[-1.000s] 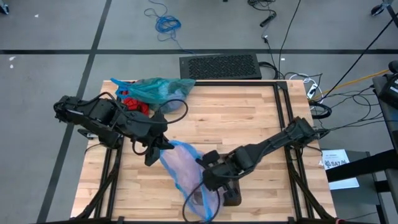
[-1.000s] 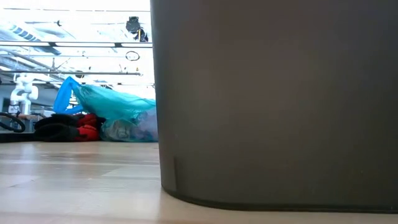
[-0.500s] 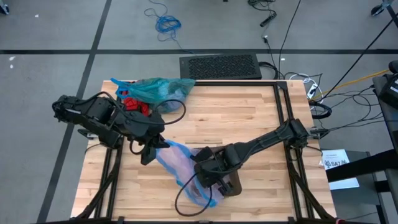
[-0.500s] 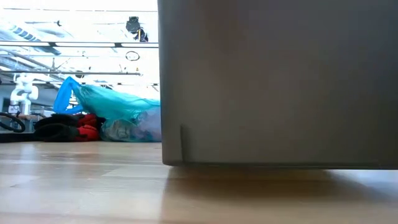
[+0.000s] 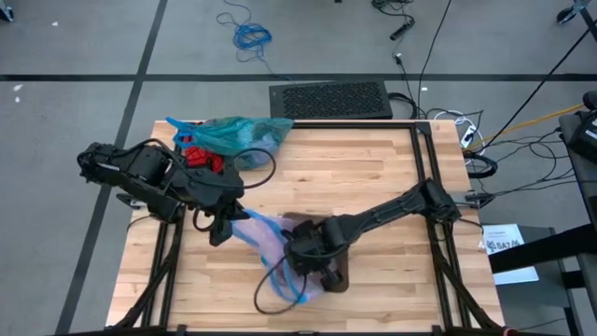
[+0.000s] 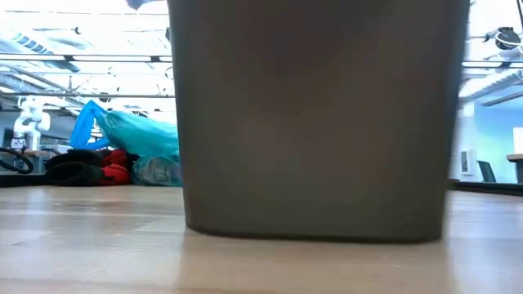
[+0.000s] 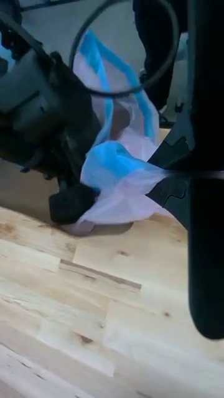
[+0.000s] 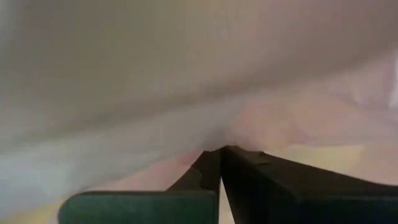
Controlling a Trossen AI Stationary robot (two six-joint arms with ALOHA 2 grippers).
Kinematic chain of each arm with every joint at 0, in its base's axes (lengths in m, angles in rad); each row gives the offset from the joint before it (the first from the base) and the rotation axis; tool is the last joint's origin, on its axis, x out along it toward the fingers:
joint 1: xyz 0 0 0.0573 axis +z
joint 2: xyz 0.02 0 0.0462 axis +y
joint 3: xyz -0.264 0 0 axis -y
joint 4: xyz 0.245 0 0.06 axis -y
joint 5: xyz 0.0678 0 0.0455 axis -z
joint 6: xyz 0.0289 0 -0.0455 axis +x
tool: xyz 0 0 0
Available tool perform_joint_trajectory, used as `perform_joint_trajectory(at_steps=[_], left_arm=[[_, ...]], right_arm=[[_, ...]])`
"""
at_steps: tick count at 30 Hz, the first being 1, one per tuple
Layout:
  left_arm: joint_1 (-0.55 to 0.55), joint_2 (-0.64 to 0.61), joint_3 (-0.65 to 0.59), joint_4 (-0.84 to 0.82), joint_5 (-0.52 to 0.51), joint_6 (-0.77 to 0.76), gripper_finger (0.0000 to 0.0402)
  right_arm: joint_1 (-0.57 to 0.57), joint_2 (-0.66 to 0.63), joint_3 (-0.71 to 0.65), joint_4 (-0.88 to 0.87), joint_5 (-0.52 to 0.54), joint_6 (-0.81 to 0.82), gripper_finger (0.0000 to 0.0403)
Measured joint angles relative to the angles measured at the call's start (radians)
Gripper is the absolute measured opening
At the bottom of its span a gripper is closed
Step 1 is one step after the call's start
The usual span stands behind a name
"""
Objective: Place trash/remove bag and relplace
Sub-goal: Insert the new pink trash bag into the black trash bin
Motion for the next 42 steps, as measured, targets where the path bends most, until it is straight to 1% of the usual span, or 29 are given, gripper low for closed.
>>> perform_joint_trajectory(at_steps=[6,13,18,22,25,28,32,36,39,42], left_arm=[[0.000,0.000,0.000,-0.042,-0.004,-0.024,0.0000],[0.000,0.000,0.000,-0.040,-0.008,-0.023,0.0000],[0.000,0.000,0.000,-0.039,-0.017,-0.025,0.0000],[0.000,0.000,0.000,-0.037,-0.022,-0.026,0.0000],[0.000,0.002,0.000,-0.037,-0.032,-0.034,0.0000],[-0.001,0.005,0.000,-0.037,-0.069,-0.051,0.0000],[0.000,0.005,0.000,-0.037,-0.090,-0.053,0.0000],[0.001,0.005,-0.022,-0.034,-0.112,-0.048,0.0000],[0.003,0.005,-0.054,-0.003,-0.111,-0.019,0.0000],[0.003,0.006,-0.093,0.021,-0.105,0.001,0.0000]], right_arm=[[-0.015,-0.022,0.007,-0.019,0.007,0.027,0.0000],[-0.015,-0.028,0.126,-0.108,0.011,0.063,0.0000],[-0.016,-0.029,0.202,-0.209,0.011,0.185,0.0000],[-0.016,-0.029,0.271,-0.353,0.010,0.308,0.0007],[-0.016,-0.029,0.342,-0.474,0.009,0.406,0.0027],[-0.017,-0.057,0.384,-0.449,0.001,0.544,0.0056],[-0.030,-0.114,0.410,-0.341,-0.024,0.727,0.0103],[-0.045,-0.147,0.410,-0.181,0.006,0.872,0.0154],[-0.053,-0.145,0.409,-0.042,0.024,0.962,0.0190],[-0.050,-0.120,0.406,-0.051,0.080,1.078,0.0219]])
